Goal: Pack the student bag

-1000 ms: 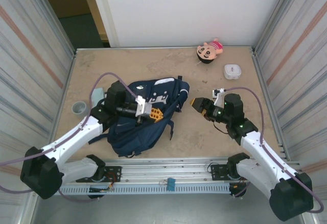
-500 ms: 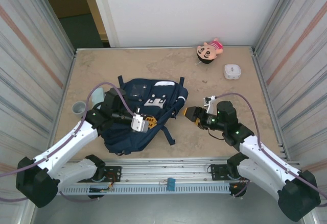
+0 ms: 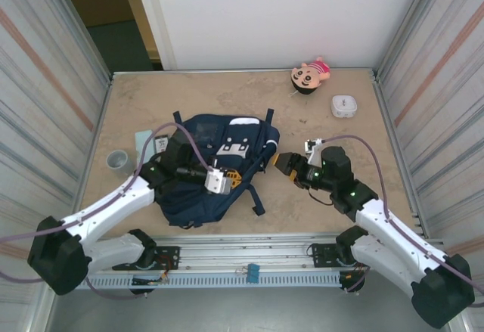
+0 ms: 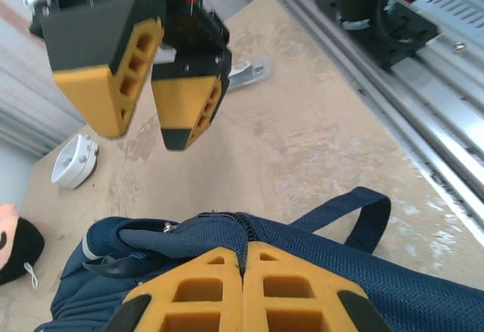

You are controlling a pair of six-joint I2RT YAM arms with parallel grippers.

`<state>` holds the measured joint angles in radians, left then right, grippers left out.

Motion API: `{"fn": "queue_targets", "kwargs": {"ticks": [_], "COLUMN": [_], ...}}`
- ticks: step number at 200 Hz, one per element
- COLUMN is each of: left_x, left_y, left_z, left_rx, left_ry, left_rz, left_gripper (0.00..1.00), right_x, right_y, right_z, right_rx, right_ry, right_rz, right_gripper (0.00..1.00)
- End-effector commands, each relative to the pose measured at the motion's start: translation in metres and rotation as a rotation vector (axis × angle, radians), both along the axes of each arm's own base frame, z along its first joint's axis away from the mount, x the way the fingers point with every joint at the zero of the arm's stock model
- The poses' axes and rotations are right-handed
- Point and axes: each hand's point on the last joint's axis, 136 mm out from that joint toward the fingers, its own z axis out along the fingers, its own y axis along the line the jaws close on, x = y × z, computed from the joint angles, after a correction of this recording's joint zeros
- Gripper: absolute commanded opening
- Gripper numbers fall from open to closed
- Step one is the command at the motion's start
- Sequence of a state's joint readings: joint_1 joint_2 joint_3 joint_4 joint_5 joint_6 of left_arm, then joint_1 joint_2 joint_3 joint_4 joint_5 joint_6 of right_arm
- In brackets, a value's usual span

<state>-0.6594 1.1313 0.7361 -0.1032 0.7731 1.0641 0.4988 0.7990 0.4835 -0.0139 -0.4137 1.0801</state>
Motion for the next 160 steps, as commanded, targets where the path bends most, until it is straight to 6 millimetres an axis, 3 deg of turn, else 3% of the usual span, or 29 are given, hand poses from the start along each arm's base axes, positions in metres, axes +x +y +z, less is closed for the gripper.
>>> {"fn": "queue_targets", "kwargs": {"ticks": [1, 25, 42, 56, 69, 79, 99, 123, 140, 160], "left_x": [0.034, 0.042, 0.047, 0.046, 0.041, 0.04, 0.044, 0.079, 0.105, 0.127], "left_y": [-0.022, -0.046, -0.064, -0.074, -0.075, -0.072, -0.056, -0.021, 0.018, 0.072], "left_z": [0.04, 0.037, 0.036, 0.038, 0.048, 0.054, 0.06, 0.052, 0.033, -0.005], "left_rx": [-0.125, -0.11, -0.098, -0.091, -0.117, -0.132, -0.117, -0.093, -0.088, -0.099], "left_ry": [-0.106, -0.052, -0.01, 0.042, 0.148, 0.228, 0.359, 0.525, 0.679, 0.907], "left_rz": [0.086, 0.093, 0.097, 0.095, 0.095, 0.124, 0.238, 0.577, 0.844, 1.159], "left_gripper": [0.0, 0.0, 0.07, 0.21, 0.44, 0.57, 0.72, 0.82, 0.86, 0.88], "right_x": [0.008, 0.014, 0.019, 0.021, 0.021, 0.02, 0.018, 0.016, 0.013, 0.013], "right_y": [-0.017, -0.036, -0.047, -0.052, -0.056, -0.058, -0.059, -0.044, -0.026, -0.01], "right_z": [0.012, 0.007, 0.006, 0.008, 0.011, 0.012, 0.005, -0.009, -0.026, -0.053], "right_rx": [-0.031, -0.059, -0.065, -0.073, -0.104, -0.144, -0.211, -0.274, -0.339, -0.411], "right_ry": [-0.02, 0.014, 0.03, 0.038, 0.045, 0.048, 0.079, 0.129, 0.171, 0.249], "right_rz": [-0.065, -0.137, -0.17, -0.178, -0.176, -0.17, -0.149, -0.092, -0.03, 0.009], "right_gripper": [0.72, 0.72, 0.72, 0.72, 0.72, 0.72, 0.73, 0.74, 0.74, 0.72]}}
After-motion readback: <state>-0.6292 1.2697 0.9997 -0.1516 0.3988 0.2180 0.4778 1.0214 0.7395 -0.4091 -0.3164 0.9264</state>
